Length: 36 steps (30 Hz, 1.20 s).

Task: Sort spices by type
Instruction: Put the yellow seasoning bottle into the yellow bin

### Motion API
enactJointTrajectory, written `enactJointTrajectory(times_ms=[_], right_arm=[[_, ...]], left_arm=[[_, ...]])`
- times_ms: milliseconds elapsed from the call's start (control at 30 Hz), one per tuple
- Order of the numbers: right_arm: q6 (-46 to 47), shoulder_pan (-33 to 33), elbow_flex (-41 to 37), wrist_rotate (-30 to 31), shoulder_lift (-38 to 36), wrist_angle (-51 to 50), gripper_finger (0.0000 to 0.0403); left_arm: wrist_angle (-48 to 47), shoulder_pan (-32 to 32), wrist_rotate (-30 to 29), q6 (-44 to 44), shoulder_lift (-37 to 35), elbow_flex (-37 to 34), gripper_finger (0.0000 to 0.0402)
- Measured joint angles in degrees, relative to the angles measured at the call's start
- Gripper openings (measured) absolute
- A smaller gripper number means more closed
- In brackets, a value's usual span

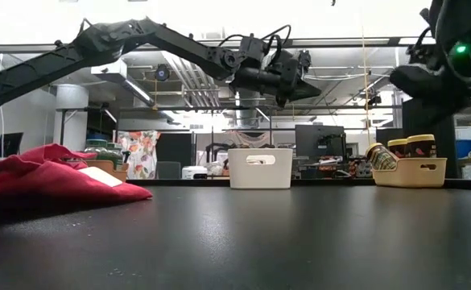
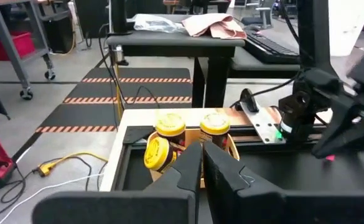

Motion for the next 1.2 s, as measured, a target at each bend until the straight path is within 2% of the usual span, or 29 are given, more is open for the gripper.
enactJointTrajectory(times_ms=[100, 233, 333, 400, 467, 600, 800, 1000, 1100, 1200], right_arm=[[5.22, -1.37, -0.40, 7.28, 0.22, 0.10, 0.0009], [6.16, -5.10, 1.80, 9.30, -0.83, -0.06, 0.0009], [1.93, -10.52, 6.00, 10.46, -1.43, -0.20, 0.0011], [-4.88, -16.37, 10.05, 8.50, -1.68, -0.21, 0.0012], [-13.95, -23.65, 14.14, 3.61, -1.70, -0.03, 0.0012], [-32.11, -37.53, 20.74, -5.24, -0.60, 0.15, 0.0012], [-51.44, -55.19, 28.60, -11.90, 2.96, 0.77, 0.0012], [-64.96, -65.39, 33.71, -15.59, 12.57, 2.84, 0.0013], [-69.13, -67.70, 36.27, -15.56, 17.43, 2.77, 0.0019], [-72.42, -68.60, 38.60, -15.81, 21.48, 2.73, 0.0042]], left_arm=[[-0.22, -0.05, -0.30, 1.10, -1.01, -0.02, 0.0000], [-2.81, 1.18, -0.82, 2.72, -2.57, 1.84, 0.0000], [-6.71, 2.47, 5.11, 2.19, -2.45, 2.36, 0.0000], [-7.62, 2.56, 10.63, 1.07, -2.38, 2.24, 0.0000], [-7.57, 2.15, 12.89, -0.03, -3.37, 2.23, 0.0000], [-8.95, 1.96, 13.35, 1.12, -8.02, 2.39, 0.0000], [-15.75, 1.92, 12.25, 7.12, -15.59, 2.34, 0.0000], [-20.31, 3.50, 11.47, 8.29, -22.14, 2.38, 0.0000], [-24.70, 3.88, 10.09, 10.09, -24.48, 2.29, 0.0000], [-27.31, 4.39, 9.86, 11.21, -26.78, 2.23, 0.0000]])
